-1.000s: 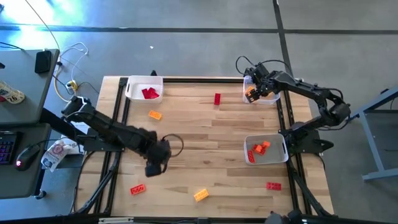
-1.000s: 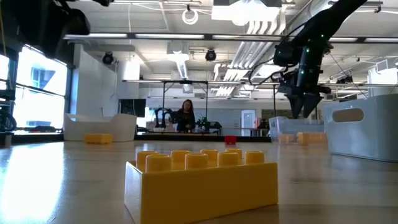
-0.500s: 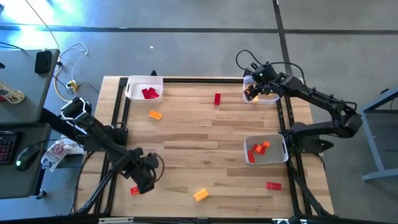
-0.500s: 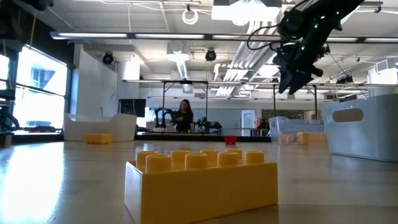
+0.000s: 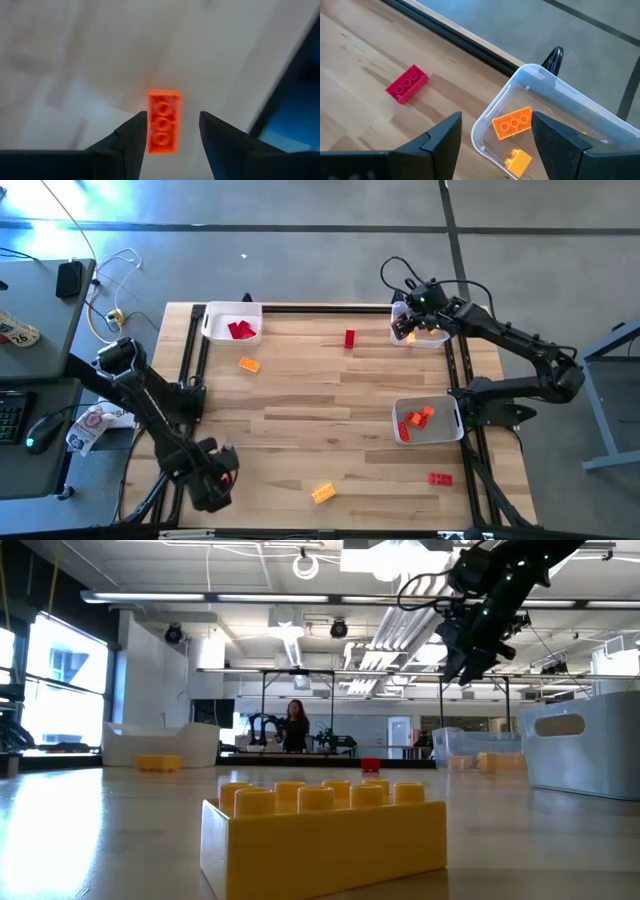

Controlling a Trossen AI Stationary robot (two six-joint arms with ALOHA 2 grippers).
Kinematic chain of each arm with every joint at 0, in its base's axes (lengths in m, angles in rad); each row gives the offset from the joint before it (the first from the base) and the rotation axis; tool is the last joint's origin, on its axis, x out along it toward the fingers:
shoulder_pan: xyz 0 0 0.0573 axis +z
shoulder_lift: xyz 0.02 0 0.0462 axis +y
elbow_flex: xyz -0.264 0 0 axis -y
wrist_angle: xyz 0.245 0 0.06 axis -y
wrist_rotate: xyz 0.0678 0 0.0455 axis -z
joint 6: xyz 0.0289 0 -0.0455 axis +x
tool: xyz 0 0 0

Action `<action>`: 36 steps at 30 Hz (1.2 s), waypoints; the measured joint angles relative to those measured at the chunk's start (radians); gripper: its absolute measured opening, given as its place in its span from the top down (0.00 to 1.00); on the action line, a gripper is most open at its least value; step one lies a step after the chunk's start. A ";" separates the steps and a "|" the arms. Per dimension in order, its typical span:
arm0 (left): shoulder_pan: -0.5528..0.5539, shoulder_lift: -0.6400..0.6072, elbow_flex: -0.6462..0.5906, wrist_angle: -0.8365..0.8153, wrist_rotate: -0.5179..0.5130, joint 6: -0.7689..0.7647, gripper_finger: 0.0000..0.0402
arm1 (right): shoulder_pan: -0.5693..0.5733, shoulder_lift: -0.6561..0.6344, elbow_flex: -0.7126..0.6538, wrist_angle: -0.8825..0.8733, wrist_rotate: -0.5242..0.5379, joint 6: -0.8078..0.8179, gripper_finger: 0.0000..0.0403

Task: Sort & place blocks by color
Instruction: Put the orange game piece into the gray bin

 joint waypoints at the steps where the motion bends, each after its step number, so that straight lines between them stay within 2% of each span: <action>1: -0.010 0.000 -0.009 0.035 0.000 -0.004 0.58 | 0.000 0.000 0.000 0.004 0.000 -0.001 0.44; 6: -0.054 0.000 -0.045 0.133 -0.008 -0.059 0.58 | 0.000 0.000 0.000 0.014 -0.005 0.000 0.44; 13: -0.083 0.022 -0.073 0.136 -0.009 -0.100 0.58 | 0.000 0.000 0.000 0.013 -0.006 0.001 0.44; 17: -0.083 0.059 -0.094 0.135 0.035 -0.127 0.58 | 0.000 0.000 0.000 0.012 -0.006 0.002 0.44; 31: -0.084 0.207 -0.090 0.143 0.120 -0.102 0.58 | 0.000 0.000 0.000 0.012 -0.016 0.002 0.44; 36: -0.084 0.185 -0.093 0.143 0.097 -0.060 0.66 | 0.000 0.000 0.000 0.012 -0.074 0.002 0.44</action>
